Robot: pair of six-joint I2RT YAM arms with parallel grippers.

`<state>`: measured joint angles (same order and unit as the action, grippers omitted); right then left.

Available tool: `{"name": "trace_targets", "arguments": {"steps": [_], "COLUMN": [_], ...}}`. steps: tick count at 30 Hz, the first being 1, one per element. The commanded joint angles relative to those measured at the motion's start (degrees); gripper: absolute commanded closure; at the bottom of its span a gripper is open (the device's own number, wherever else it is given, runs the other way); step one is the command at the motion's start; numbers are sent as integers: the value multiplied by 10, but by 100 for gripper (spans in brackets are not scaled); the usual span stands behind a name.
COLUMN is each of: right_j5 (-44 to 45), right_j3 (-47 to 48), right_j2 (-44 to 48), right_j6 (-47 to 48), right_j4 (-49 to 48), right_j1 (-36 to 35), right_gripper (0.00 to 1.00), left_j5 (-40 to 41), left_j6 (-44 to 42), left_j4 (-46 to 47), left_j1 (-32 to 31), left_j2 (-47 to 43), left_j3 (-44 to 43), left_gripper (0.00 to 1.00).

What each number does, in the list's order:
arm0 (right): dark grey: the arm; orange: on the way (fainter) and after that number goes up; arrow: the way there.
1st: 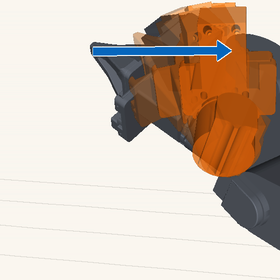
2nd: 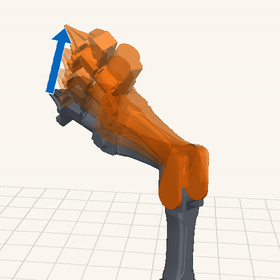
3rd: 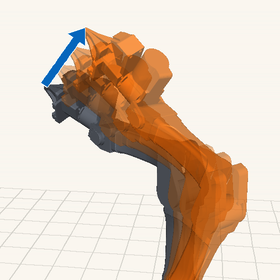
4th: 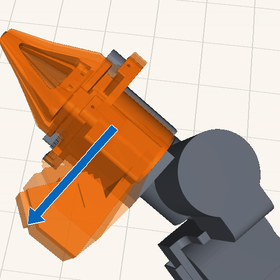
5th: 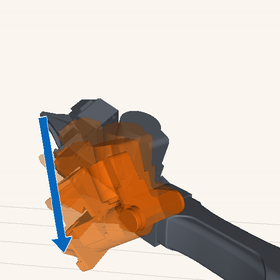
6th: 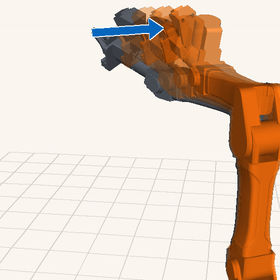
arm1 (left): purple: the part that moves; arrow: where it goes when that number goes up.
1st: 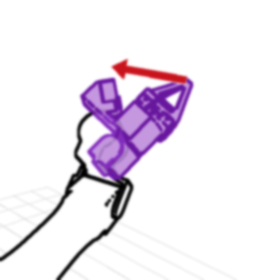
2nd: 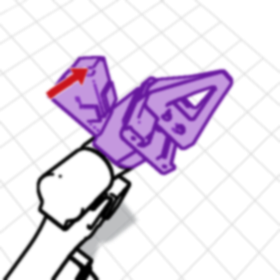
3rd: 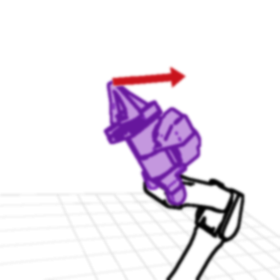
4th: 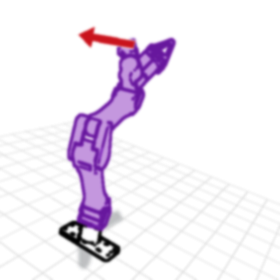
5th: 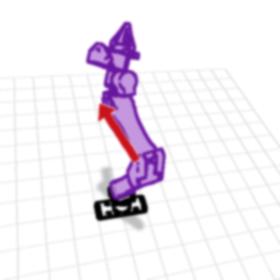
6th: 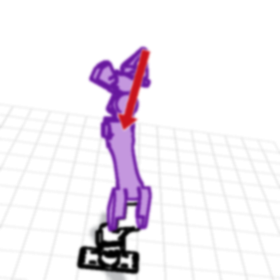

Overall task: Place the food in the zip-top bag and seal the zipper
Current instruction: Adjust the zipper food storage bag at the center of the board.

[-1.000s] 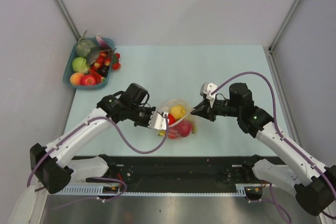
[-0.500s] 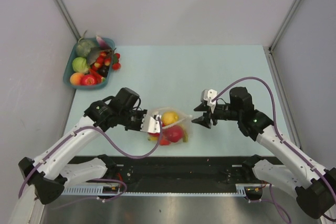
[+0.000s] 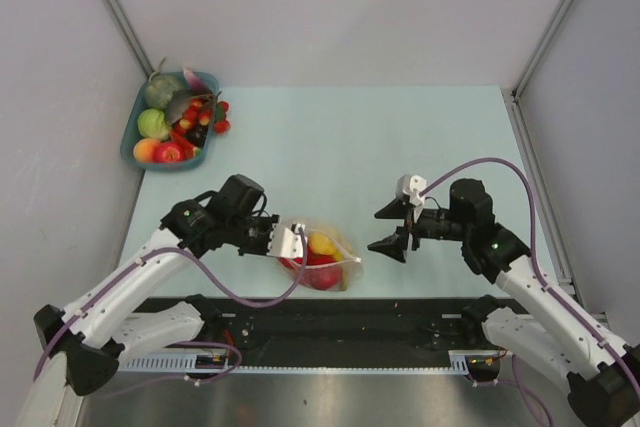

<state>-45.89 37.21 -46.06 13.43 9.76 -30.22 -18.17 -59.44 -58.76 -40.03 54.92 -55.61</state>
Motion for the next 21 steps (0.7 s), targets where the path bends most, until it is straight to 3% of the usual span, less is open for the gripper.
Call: {"name": "trace_targets", "arguments": {"steps": [1,7,14,21], "right_j5": [-15,-17,33,98], "right_j3": [-26,-49,-91,-133], "right_j2": [65,121,97,56], "right_j6": [-29,23,-47,-82], "right_j4": [7,87,-46,-178], "right_j1": [-10,-19,-113,-143], "right_gripper": [22,24,31,41], "left_j5": [-24,-28,-34,-39], "left_j6": [26,33,45,43], "left_j4": [17,19,26,30], "left_j1": [-3,-3,-2,-1], "left_j2": [18,32,37,39], "left_j3": [-19,-22,-26,-23], "left_gripper": [100,100,100,100]}}
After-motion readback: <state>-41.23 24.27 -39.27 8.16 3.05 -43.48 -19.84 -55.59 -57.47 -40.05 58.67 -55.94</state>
